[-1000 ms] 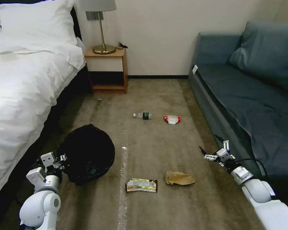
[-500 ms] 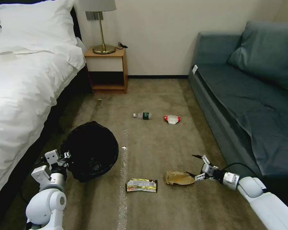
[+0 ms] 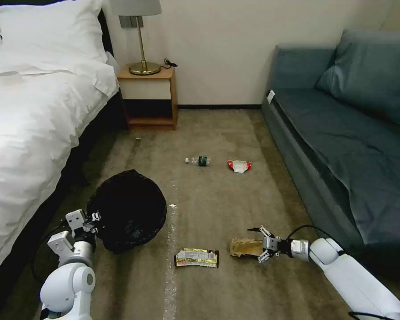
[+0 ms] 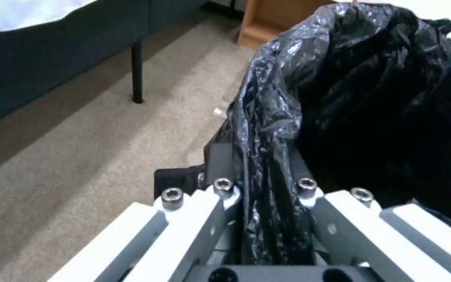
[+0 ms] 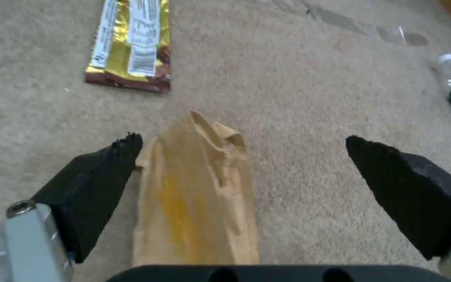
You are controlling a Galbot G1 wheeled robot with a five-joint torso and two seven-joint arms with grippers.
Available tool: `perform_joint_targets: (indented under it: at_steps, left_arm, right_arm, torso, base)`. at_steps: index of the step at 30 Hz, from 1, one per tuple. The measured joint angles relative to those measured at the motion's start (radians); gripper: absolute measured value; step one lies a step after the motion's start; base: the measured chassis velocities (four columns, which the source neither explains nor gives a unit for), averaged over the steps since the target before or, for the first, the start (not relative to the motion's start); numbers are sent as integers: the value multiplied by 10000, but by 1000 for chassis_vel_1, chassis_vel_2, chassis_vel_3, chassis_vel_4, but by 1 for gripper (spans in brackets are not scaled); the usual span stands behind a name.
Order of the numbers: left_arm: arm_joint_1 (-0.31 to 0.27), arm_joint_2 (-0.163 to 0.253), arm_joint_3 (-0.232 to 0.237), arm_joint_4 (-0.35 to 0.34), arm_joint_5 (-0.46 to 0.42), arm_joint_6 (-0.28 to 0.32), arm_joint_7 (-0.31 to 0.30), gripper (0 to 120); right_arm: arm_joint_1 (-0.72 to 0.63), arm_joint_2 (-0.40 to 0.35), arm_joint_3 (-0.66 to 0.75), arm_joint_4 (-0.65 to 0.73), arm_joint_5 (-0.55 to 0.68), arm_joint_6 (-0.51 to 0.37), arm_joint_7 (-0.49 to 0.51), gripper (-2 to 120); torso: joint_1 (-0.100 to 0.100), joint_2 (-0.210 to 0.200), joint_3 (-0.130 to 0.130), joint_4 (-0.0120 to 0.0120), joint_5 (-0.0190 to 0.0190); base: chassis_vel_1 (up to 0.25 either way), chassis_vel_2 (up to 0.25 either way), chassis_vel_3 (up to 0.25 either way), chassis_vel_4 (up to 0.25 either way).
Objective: Pick up the trash bin, then pick up the garbage on the floor and place it into the trash bin.
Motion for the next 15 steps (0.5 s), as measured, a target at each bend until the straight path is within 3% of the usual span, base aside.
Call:
perform_joint_targets:
  at_steps: [15]
  left_arm:
    - [-7,-107,60,-54,52,-20,11,5]
  right_arm:
    - [1089,1343,162,-2468,-1163,398,-420,100]
  torso:
    - [0,0,-1,0,1]
  base:
    - [0,0,0,0]
